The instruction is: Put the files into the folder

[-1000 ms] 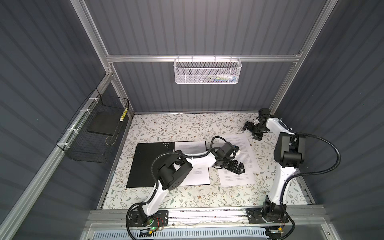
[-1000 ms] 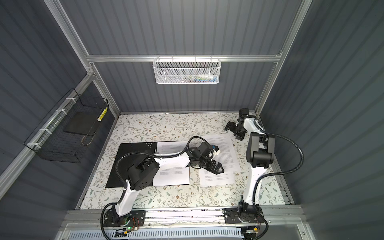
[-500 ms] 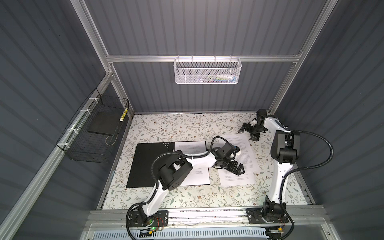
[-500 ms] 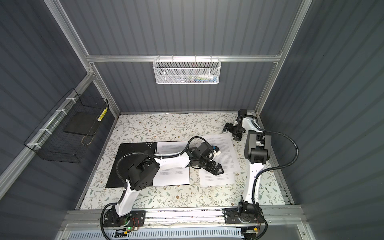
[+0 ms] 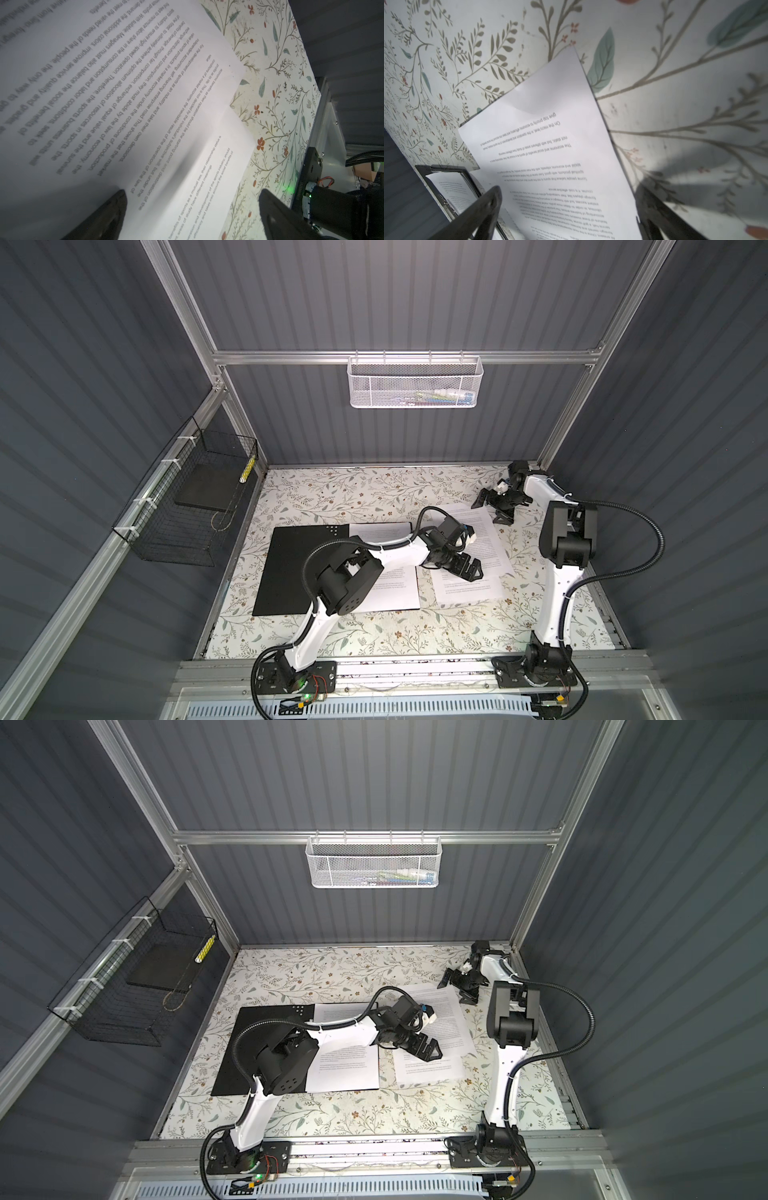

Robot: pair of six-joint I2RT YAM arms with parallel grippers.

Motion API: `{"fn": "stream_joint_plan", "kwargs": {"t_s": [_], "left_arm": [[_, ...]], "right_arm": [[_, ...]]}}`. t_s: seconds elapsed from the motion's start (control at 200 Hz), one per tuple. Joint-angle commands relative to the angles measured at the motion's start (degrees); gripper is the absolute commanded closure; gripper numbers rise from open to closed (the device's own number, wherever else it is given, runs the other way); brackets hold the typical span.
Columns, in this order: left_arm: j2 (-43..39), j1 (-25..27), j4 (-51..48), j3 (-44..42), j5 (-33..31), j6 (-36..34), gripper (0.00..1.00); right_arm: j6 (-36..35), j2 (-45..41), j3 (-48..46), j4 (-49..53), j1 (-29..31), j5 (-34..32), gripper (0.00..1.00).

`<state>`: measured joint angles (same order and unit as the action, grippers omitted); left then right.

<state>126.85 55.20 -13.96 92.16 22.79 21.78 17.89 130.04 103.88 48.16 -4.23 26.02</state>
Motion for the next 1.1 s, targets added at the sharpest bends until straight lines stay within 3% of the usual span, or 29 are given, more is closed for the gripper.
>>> {"fn": "stream_joint_plan", "kwargs": {"t_s": [0.0,0.305,0.505,0.795,0.966,1.091], "left_arm": [[4.42,-0.57,-7.41,-0.59,-1.17,-1.41,0.0],[4.81,-0.86,-7.64,-0.4,-0.66,-2.41,0.0],[3.89,-1.05,-8.27,-1.19,-2.4,-2.71,0.0],[2.14,-1.5,-10.12,-3.08,-3.46,-4.97,0.0],[1.48,-2.0,-14.06,-3.19,-9.68,-7.72,0.0],[-0.14,-2.33,-16.9,-4.31,-13.71,-10.62,0.0]], "right_arm": [[-1.04,-0.04,-2.95,1.06,0.19,3.23,0.01],[0.49,-4.28,-9.03,-2.97,0.19,10.01,0.01],[5.65,-14.01,-16.24,-6.38,-0.96,-0.46,0.01],[13.69,-27.48,-34.47,-12.23,-4.64,-0.82,0.01],[16.34,-35.29,-43.31,-17.23,-4.64,1.38,0.01],[14.42,-37.77,-44.93,-19.25,-4.65,2.25,0.01]]}}
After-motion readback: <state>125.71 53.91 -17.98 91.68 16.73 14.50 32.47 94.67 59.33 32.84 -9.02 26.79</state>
